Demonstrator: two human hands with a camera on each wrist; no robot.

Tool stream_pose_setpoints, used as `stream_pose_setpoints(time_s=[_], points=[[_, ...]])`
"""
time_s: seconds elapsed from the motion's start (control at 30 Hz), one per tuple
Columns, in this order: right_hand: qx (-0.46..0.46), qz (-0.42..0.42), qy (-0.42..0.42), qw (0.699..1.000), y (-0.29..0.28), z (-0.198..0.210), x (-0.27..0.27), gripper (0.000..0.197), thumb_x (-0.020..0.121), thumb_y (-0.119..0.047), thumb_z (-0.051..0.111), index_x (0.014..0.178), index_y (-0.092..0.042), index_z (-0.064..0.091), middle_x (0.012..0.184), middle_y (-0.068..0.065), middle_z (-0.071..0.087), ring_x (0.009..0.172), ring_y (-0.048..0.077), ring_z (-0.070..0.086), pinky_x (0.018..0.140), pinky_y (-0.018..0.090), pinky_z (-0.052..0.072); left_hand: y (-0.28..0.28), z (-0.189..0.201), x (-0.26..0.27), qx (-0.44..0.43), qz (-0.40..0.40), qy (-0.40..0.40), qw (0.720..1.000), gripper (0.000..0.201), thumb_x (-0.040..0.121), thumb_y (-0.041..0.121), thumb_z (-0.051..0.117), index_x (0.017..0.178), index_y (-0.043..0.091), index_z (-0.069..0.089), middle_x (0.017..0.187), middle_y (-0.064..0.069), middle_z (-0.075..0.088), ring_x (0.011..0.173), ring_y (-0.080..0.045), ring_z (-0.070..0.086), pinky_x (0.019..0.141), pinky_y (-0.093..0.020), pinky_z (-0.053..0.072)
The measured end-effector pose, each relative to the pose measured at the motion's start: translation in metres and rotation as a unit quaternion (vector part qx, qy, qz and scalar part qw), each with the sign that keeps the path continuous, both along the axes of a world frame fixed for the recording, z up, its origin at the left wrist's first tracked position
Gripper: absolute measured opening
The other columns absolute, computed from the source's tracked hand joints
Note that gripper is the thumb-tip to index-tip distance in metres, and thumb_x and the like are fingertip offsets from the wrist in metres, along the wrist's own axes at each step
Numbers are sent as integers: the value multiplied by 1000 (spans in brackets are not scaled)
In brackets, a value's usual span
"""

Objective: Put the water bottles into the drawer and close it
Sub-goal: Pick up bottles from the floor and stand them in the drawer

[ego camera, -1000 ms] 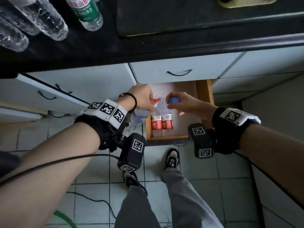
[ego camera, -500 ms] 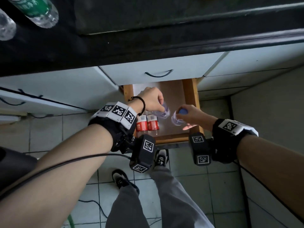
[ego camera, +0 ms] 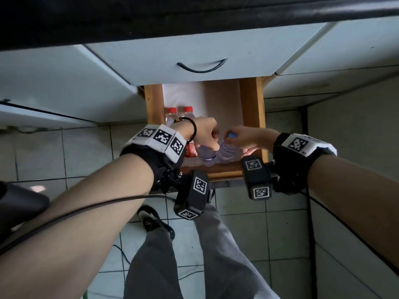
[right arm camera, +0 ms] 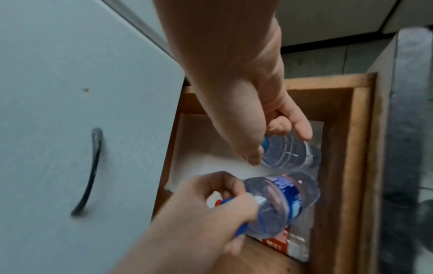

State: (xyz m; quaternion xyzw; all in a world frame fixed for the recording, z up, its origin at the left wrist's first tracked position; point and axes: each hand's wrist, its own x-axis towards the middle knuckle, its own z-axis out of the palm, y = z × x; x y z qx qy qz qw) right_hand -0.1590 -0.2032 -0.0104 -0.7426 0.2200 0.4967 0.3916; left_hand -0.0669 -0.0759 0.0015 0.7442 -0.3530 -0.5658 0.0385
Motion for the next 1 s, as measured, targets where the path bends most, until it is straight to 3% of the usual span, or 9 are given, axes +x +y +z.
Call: stream_pose_setpoints(time_s=[0.17,0.3,0.43,0.57,0.67,0.77,0.83,0.93,1.0], points=[[31,0,9,999,-10,-19,18,22,99,-31,45,117,-20,49,103,8,55,80,18,57,63,26,49,7,-42,0,-14,57,2,998,12,72,21,62,68,11,64,73,-13,65,66,-24,59,57,-25,42],[0,-105,-73,992,-13,-41,35,42,95,-37,51,129,-13,45,110,11,55,78,12,55,67,23,48,7,-60,5,-85,171,-74,979,13,77,25,66,81,13,67,85,-6,68,80,-22,62,73,-31,50],[-40,-137,-94,985,-11,-71,41,57,76,-47,59,125,-24,41,121,10,55,120,32,49,102,53,41,3,-81,20,-126,262,-163,943,29,85,14,59,114,10,60,117,-12,60,106,-27,57,83,-30,43],[52,-245,-75,965,-3,-90,44,45,91,-6,56,133,-7,39,108,6,55,98,23,59,80,36,54,8,-105,35,-108,310,-149,933,43,91,6,48,133,10,50,134,-18,51,121,-33,51,102,-35,42],[24,-257,-107,960,1,-104,54,37,94,-13,54,129,-7,45,118,14,58,99,25,62,88,42,55,10,-124,42,-86,314,-108,939,47,92,6,48,138,10,46,137,-16,51,125,-32,50,105,-37,41],[7,-236,-89,968,-4,-114,57,33,93,-13,58,125,-8,53,126,15,60,79,13,61,62,21,51,10,-139,41,-84,323,-51,941,58,90,1,51,145,11,35,144,-13,44,131,-28,45,107,-32,39],[15,-219,-61,974,-12,-122,54,39,95,-12,54,133,-10,49,129,15,58,73,7,54,56,16,46,8,-152,40,-85,308,-22,947,64,88,-5,49,147,12,31,150,-13,35,138,-27,36,112,-34,35],[41,-234,1,971,-19,-130,39,58,98,-5,44,150,-16,19,142,9,44,109,21,54,57,11,46,5,-163,30,-75,248,14,966,65,88,-9,43,147,13,33,153,-11,32,138,-27,36,110,-39,37],[18,-251,15,968,-18,-133,32,55,98,-7,44,149,-11,23,149,15,37,130,33,45,75,25,51,4,-166,18,-86,234,12,968,63,87,-11,41,145,12,35,158,-6,19,144,-25,25,113,-35,34]])
